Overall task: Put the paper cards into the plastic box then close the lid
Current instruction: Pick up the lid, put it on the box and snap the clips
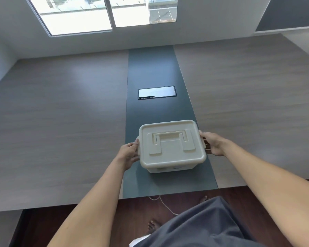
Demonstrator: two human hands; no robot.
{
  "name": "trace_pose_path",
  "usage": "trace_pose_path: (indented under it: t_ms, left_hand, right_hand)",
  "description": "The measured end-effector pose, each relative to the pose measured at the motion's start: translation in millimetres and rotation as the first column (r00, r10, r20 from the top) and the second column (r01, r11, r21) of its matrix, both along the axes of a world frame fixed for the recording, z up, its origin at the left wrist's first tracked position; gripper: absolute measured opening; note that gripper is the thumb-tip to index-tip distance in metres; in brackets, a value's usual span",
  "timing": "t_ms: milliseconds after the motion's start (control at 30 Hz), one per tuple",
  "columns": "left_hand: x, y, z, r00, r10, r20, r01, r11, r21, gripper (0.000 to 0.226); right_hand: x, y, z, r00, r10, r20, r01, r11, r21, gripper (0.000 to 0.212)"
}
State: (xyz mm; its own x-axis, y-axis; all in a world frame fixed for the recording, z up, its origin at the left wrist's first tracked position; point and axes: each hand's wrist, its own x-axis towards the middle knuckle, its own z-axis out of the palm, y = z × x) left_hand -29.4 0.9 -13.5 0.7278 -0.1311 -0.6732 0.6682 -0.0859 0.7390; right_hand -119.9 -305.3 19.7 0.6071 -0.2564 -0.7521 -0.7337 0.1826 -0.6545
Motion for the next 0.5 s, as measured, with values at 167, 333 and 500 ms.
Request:
trace_pose_path:
  t_ms: [167, 333, 500]
  left_hand:
    - [5, 1, -3, 0.998, 0.050, 0.026, -0.050, 0.999, -0.007, 0.028]
    - [13, 3, 2, 0.992, 0.059, 0.108, -0.066, 0.996, 0.063, 0.038]
    - [24, -1, 17, 0.983, -0.012, 0.183, -0.017, 0.988, 0.155, 0.028]
  right_hand:
    - [2, -7, -4, 0.998, -0.060, -0.026, 0.062, 0.994, 0.095, 0.032]
    - [10, -9, -12, 0.980, -0.200, 0.008, 0.200, 0.980, -0.001, 0.019]
    - [22, -14, -8, 0.985, -0.166, 0.050, 0.172, 0.968, -0.181, 0.021]
